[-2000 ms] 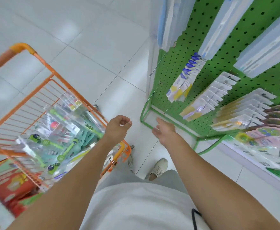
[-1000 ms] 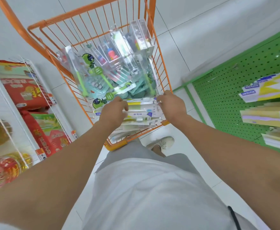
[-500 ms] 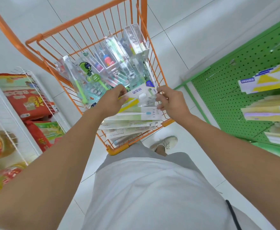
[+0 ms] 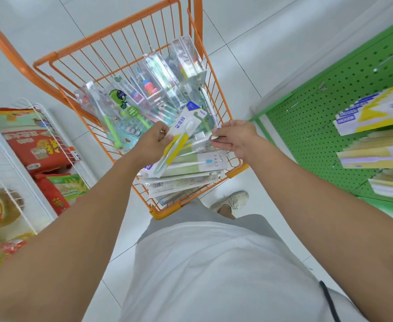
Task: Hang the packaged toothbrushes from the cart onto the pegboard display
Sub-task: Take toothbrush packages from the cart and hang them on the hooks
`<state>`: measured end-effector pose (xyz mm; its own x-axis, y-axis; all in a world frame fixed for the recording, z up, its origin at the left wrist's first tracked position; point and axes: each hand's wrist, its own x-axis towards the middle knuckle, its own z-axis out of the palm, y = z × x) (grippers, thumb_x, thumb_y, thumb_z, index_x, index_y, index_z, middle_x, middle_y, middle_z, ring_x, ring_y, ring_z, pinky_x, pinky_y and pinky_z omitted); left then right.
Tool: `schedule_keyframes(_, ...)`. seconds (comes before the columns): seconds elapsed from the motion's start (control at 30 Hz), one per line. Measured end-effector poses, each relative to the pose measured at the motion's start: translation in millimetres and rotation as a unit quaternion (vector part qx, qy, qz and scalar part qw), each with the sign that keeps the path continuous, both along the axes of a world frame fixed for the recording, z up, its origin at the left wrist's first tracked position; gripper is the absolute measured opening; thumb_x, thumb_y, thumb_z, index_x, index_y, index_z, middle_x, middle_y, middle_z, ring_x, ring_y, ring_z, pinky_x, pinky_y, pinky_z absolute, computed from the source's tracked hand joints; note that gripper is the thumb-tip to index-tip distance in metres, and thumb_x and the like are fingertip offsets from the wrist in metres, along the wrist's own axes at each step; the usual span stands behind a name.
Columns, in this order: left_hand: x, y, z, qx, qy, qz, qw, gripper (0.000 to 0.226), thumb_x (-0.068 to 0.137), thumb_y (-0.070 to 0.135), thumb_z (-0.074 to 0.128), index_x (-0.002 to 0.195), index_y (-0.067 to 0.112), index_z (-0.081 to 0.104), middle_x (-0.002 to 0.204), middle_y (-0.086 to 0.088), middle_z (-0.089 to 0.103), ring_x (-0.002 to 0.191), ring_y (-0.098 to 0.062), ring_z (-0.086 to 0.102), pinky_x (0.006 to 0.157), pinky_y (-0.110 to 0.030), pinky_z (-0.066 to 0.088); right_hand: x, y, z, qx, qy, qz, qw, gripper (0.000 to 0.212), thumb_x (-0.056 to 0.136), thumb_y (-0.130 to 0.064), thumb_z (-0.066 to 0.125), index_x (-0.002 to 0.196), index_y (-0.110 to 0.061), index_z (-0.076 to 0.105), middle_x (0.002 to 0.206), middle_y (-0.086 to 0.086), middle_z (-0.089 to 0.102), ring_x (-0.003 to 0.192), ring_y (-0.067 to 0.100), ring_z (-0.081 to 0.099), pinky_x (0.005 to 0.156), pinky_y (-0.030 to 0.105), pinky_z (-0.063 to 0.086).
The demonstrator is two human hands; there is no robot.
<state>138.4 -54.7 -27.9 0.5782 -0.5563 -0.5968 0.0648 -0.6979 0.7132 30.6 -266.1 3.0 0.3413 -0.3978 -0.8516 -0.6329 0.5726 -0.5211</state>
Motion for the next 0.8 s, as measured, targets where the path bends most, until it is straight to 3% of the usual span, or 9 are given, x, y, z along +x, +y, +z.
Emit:
schedule_keyframes(0.07, 8.1, -3.1, 16.5, -0.023, -0.018, 0.021, 0.999, 0.011, 0.105, 0.02, 0.05, 0.1, 0.012, 0.045, 0.069, -0.008, 0.045, 0.055, -0.015, 0.033, 0.054, -0.028, 0.034, 0.9, -8.0, 15.7, -0.027, -0.007, 0.025, 0.999, 0.03, 0.08, 0.016, 0.073, 0.097, -0.003, 0.058, 0.104, 0.024, 0.07, 0.08, 0.032, 0.073, 0.059, 0.035, 0.062)
schedule_keyframes(0.13, 17.1, -7.9, 34.3, -0.061, -0.03, 0.067, 0.995, 0.005, 0.105, 0.018, 0.049, 0.108, 0.015, 0.048, 0.078, -0.008, 0.063, 0.057, -0.011, 0.048, 0.055, -0.026, 0.044, 0.3, -17.5, 36.5, -0.053, -0.012, 0.056, 0.997, 0.032, 0.079, 0.015, 0.073, 0.101, -0.004, 0.061, 0.105, 0.025, 0.071, 0.078, 0.031, 0.074, 0.059, 0.034, 0.062)
schedule_keyframes(0.2, 21.3, -18.8, 53.5, -0.113, -0.047, 0.099, 0.988, 0.02, 0.105, 0.016, 0.049, 0.123, 0.024, 0.047, 0.084, -0.009, 0.071, 0.063, -0.009, 0.055, 0.062, -0.03, 0.049, -3.1, -29.9, 62.7, -0.08, -0.033, 0.098, 0.991, 0.029, 0.079, 0.012, 0.074, 0.1, -0.006, 0.065, 0.104, 0.028, 0.072, 0.076, 0.029, 0.073, 0.061, 0.034, 0.062)
schedule_keyframes(0.27, 19.4, -37.2, 65.4, -0.135, -0.108, 0.068, 0.983, 0.038, 0.103, 0.011, 0.047, 0.136, 0.029, 0.039, 0.071, -0.002, 0.062, 0.054, -0.007, 0.047, 0.057, -0.027, 0.041, -10.8, -45.5, 86.7, -0.1, -0.078, 0.141, 0.982, 0.027, 0.08, 0.006, 0.076, 0.101, -0.009, 0.068, 0.105, 0.028, 0.072, 0.079, 0.027, 0.069, 0.071, 0.037, 0.064)
schedule_keyframes(0.4, 2.1, -90.9, 77.4, -0.137, -0.096, -0.009, 0.986, 0.025, 0.102, 0.009, 0.049, 0.123, 0.022, 0.057, 0.095, 0.002, 0.069, 0.076, -0.01, 0.06, 0.07, -0.015, 0.048, -37.8, -80.8, 118.6, -0.126, -0.171, 0.17, 0.962, 0.028, 0.082, -0.004, 0.08, 0.108, -0.01, 0.071, 0.092, 0.021, 0.075, 0.082, 0.025, 0.065, 0.083, 0.044, 0.06)
schedule_keyframes(0.47, -14.3, -119.5, 85.2, -0.153, -0.013, -0.036, 0.988, 0.02, 0.101, 0.007, 0.052, 0.109, 0.02, 0.064, 0.102, 0.004, 0.072, 0.085, -0.005, 0.066, 0.08, -0.021, 0.054, -53.1, -99.0, 125.6, -0.157, -0.182, 0.144, 0.96, 0.026, 0.083, -0.003, 0.078, 0.107, -0.012, 0.071, 0.083, 0.012, 0.075, 0.081, 0.025, 0.066, 0.079, 0.044, 0.06)
schedule_keyframes(0.6, -63.6, -171.2, 103.3, -0.185, 0.146, -0.009, 0.972, 0.013, 0.103, 0.016, 0.053, 0.097, 0.02, 0.064, 0.087, 0.001, 0.066, 0.075, -0.014, 0.058, 0.067, -0.029, 0.044, -84.3, -123.0, 122.3, -0.237, -0.167, -0.049, 0.956, 0.016, 0.084, 0.001, 0.074, 0.096, -0.008, 0.07, 0.077, 0.011, 0.072, 0.072, 0.024, 0.066, 0.067, 0.042, 0.059)
schedule_keyframes(0.67, -89.7, -193.2, 111.1, -0.182, 0.157, -0.012, 0.971, 0.008, 0.097, 0.028, 0.065, 0.099, 0.02, 0.064, 0.089, 0.002, 0.069, 0.077, -0.013, 0.061, 0.07, -0.028, 0.048, -100.2, -128.9, 115.5, -0.279, -0.14, -0.134, 0.941, 0.013, 0.082, -0.001, 0.077, 0.092, -0.007, 0.07, 0.075, 0.011, 0.072, 0.067, 0.022, 0.067, 0.062, 0.043, 0.059)
schedule_keyframes(0.8, -130.6, -229.2, 124.5, -0.143, 0.111, -0.1, 0.978, 0.044, 0.076, 0.014, 0.086, 0.112, 0.017, 0.061, 0.094, 0.001, 0.075, 0.076, -0.009, 0.071, 0.066, -0.023, 0.055, -126.1, -139.4, 103.3, -0.317, -0.127, -0.191, 0.92, 0.03, 0.068, -0.023, 0.088, 0.092, -0.02, 0.07, 0.073, 0.005, 0.072, 0.074, 0.031, 0.073, 0.074, 0.054, 0.061)
